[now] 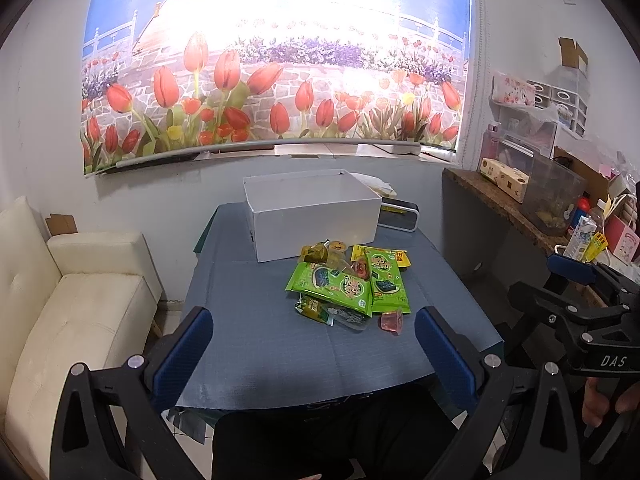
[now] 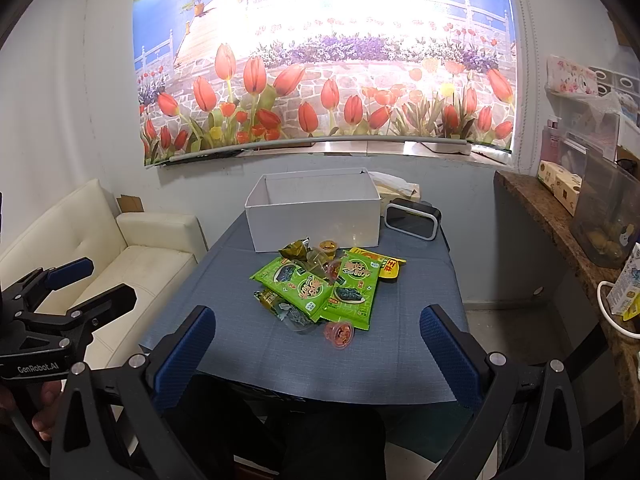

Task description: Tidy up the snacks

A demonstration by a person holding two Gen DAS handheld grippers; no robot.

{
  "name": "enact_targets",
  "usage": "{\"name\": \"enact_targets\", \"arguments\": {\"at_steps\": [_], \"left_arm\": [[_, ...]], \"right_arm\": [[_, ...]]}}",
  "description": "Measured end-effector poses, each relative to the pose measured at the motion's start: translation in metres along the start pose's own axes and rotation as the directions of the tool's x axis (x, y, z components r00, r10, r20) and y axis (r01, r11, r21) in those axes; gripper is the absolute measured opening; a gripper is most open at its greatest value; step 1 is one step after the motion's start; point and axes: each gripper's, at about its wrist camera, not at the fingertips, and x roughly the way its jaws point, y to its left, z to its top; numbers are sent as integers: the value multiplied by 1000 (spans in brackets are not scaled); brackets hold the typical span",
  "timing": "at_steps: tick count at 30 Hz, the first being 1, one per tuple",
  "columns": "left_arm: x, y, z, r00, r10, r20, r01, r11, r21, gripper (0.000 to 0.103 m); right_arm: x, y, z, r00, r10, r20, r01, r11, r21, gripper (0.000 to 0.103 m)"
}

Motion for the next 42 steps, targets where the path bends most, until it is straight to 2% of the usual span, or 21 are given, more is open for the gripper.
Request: {"name": "enact_targets", "arguments": {"at_steps": [37,42], "left_arm": [[3,-4,1,1000,-8,-14,8,1000,13,103],[7,-3,-2,1000,-8,-15,8,1000,-1,103]], "right_arm": [[2,1,-1,1000,8,-11,-7,1000,9,103],[12,-6,-1,1000,20,-20,-19,999,39,103]]}}
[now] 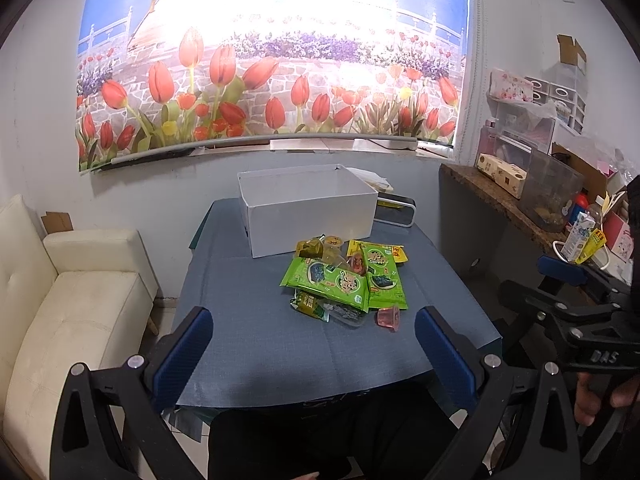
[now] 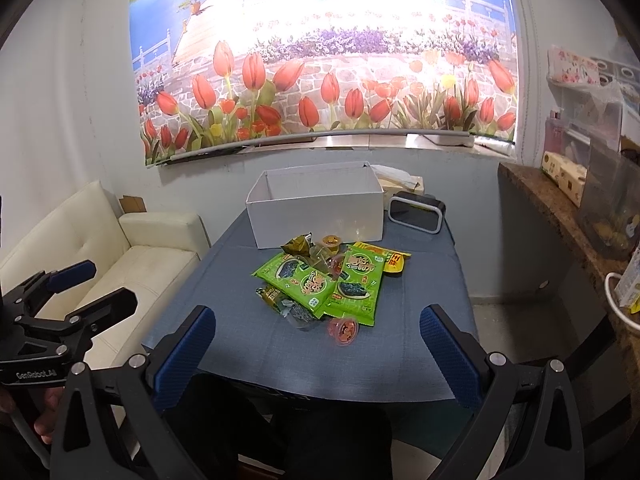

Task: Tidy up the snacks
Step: 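Grasp the green seaweed packet with the right gripper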

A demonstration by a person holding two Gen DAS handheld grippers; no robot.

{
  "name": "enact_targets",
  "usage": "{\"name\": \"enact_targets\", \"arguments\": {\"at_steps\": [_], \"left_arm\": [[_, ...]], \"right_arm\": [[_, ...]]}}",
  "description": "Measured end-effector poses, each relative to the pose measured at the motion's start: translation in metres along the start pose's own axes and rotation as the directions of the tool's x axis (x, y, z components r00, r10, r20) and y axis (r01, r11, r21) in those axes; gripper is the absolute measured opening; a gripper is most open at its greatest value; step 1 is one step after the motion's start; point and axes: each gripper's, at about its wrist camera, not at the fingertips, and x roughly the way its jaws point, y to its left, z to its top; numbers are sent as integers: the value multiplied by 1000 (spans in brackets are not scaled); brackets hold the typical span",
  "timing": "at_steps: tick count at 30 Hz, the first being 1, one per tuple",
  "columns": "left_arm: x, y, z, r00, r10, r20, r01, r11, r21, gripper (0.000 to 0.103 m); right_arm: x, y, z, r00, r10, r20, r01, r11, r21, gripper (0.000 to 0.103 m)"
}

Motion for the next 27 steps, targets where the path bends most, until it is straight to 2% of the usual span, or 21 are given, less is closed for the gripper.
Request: {"name": "enact_targets", "arguments": {"at_steps": [3,7,9,13,17,23,27], "left_arm": [[3,4,-1,1000,-2,8,2,1000,-15,103],[13,10,-3,1000,5,8,-5,999,-31,103],[21,13,-5,1000,9,-2,-9,999,-33,103],[40,17,-9,999,27,-32,-28,999,-24,103],[59,23,-13,998,19,-67,-21,999,-36,103],[77,28,-15,997,61,-56,-62,998,-3,103],[94,31,-17,995,41,-87,-42,999,-6,103]], "right_arm": [[27,-13,3,1000,4,-26,-3,999,32,103],[100,-33,10,992,-32,-124,39,998,55,103],[132,-43,12,988,-53,-146,63,996,60,103],[197,-62,14,975,-51,-215,73,993,96,103],[247,-70,12,957,-69,-282,96,992,82,103],[287,-78,12,942,-32,-334,80,988,130,103],[305,-84,9,932,8,-362,65,980,188,103]]}}
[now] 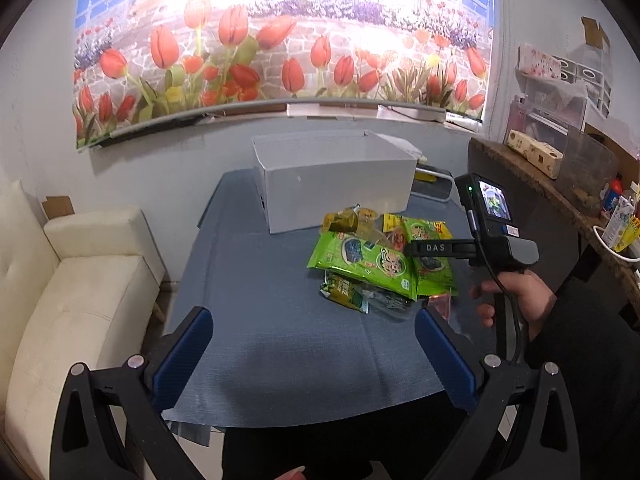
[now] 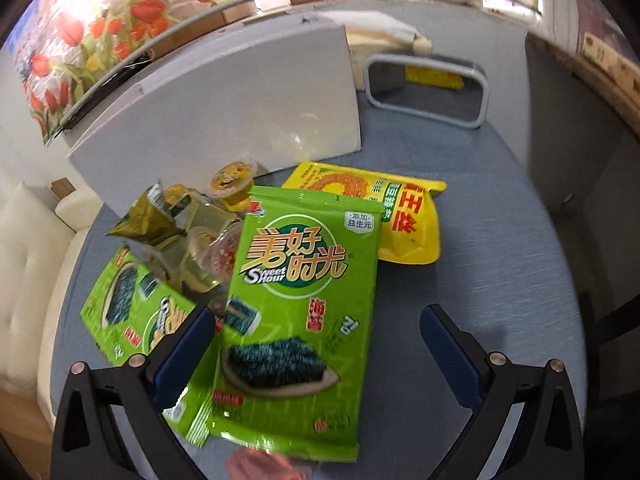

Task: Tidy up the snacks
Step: 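Grasp the green seaweed packet with the right gripper, then lift the green seaweed packet with the right gripper while the left gripper grasps another green packet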

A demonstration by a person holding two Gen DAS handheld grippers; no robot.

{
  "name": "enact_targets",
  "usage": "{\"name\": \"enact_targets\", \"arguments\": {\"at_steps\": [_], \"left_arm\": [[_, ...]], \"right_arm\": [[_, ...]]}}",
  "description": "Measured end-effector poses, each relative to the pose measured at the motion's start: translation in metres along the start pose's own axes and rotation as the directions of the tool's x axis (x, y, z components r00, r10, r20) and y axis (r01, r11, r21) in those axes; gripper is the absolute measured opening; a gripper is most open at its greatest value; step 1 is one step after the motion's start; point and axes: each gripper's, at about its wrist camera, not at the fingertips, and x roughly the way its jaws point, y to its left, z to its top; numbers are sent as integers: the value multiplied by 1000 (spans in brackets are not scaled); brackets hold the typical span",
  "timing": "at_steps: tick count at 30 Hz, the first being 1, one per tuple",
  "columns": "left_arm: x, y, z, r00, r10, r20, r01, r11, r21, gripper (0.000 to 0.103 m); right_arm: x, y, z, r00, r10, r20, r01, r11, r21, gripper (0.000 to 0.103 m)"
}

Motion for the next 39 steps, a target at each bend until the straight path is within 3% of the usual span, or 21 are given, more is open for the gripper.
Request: {"name": "enact_targets", "arguments": {"at_steps": [2,3,4,9,15,18,20,22,24,27,29,31,35,39], "left_arm": [[7,1,0,1000,-9,-18,9,1000,-4,103],[11,2,0,999,-11,-30,11,1000,-5,103],[15,3,0,999,-13,-37,13,1000,-7,103],[33,0,4,996,-49,-76,48,999,-21,103],[63,-11,14,988,-87,-129,83,996,-34,103],[79,-25,25,987,-124,-106,132,989,67,103],[91,-36,35,983,-149,-107,167,969,183,103],[105,-47,43,978,-168,-124,199,930,309,103],[118,-58,49,968,-193,-162,246,867,433,103],[135,-71,52,929,-269,-253,368,732,573,103],[146,-83,49,913,-278,-298,408,615,675,103],[158,-91,47,897,-262,-357,442,527,726,103],[189,-102,52,889,-205,-410,457,450,767,103],[215,-108,52,837,-170,-521,544,365,756,103]], "right_arm": [[6,-1,1,1000,15,-11,-14,1000,12,93],[8,-1,1,1000,13,-24,-12,1000,13,77],[7,1,1,1000,0,-9,-1,1000,-3,71],[3,4,5,1000,16,-11,-16,999,-42,66],[-33,-3,4,998,4,60,-1,999,-47,66],[-57,-13,-1,996,42,83,-38,998,-44,66],[-75,-18,-5,994,52,101,-47,998,-52,66],[-97,-24,-14,990,68,121,-61,996,-59,66],[-112,-26,-22,988,77,137,-68,995,-66,66],[-133,-32,-33,982,100,157,-90,993,-74,66],[-143,-34,-42,981,115,158,-103,991,-81,66],[-146,-34,-47,981,123,149,-111,990,-85,66],[-160,-37,-62,977,150,149,-139,987,-80,66],[-176,-40,-74,974,157,163,-146,986,-75,66]]}}
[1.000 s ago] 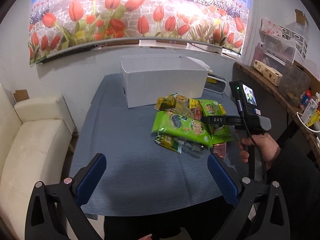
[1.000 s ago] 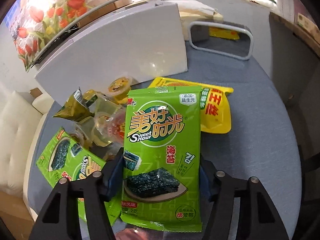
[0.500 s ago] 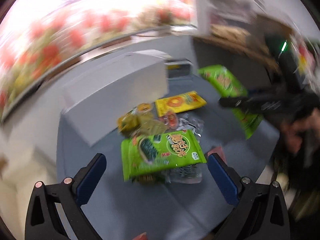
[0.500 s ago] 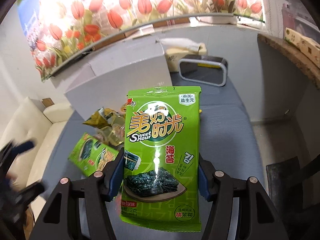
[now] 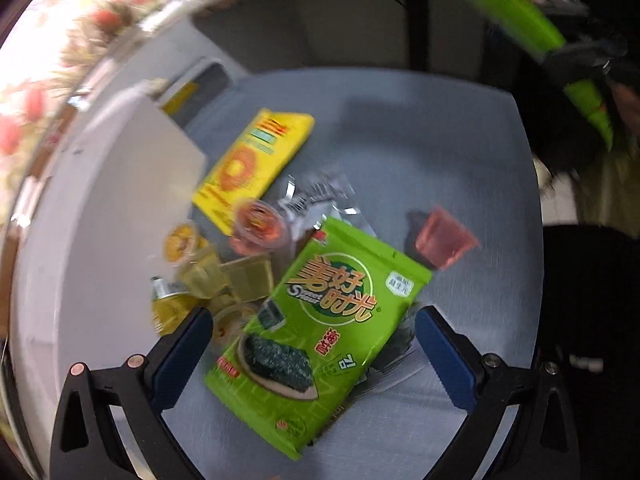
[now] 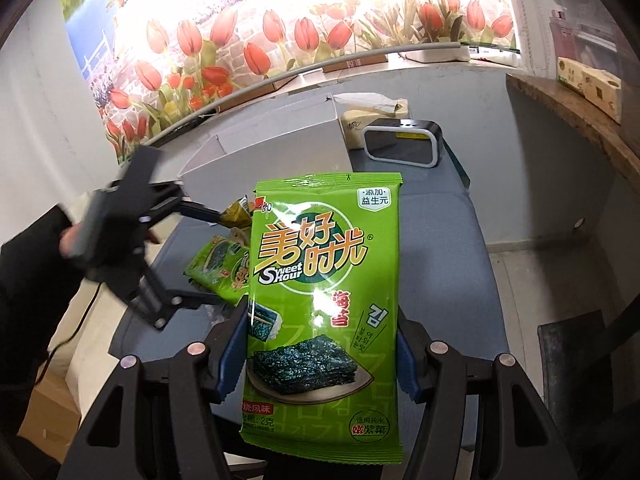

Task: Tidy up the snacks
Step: 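Lift the green seaweed packet with the right gripper while the left gripper grasps another green packet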

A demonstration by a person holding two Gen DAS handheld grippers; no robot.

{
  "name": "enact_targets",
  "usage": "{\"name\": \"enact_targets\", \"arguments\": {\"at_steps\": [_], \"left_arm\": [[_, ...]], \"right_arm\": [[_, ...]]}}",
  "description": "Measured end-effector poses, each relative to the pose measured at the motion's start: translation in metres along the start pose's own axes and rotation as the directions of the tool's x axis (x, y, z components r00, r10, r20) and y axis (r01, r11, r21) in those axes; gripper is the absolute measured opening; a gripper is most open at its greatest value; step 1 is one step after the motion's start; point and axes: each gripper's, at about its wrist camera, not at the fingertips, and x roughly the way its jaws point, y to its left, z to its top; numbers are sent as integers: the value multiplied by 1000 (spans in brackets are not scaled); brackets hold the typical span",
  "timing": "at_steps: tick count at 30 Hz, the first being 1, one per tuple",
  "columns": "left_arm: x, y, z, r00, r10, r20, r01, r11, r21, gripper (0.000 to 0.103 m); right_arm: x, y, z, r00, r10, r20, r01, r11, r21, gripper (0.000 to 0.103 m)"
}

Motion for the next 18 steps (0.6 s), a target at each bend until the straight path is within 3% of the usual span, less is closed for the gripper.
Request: {"name": "enact_targets", "arguments": {"at_steps": [4,6,9,10,13,18], "left_arm": [[16,1,5,995,-77,-57,80,995,63,103],[27,-3,9,996,-40,-81,48,994,99,102],[38,-5,13,993,-43,-106,54,994,98,83],[41,-5,15,994,-33,-108,43,995,93,82],[40,-4,18,994,-59,-94,64,996,57,78],[24,3,14,999,-23,-42,23,1000,-6,75]], "right_arm": [[-15,-4,-6,1000,0,7,0,1000,24,66],[-18,-6,-8,1000,-10,10,10,999,33,66],[-20,-8,-10,1000,-23,9,23,999,41,66],[-20,-8,-10,1000,-28,8,28,999,40,66],[-21,-11,-11,999,-33,11,33,998,53,66],[-23,-6,-9,999,-31,21,30,999,39,66]]}}
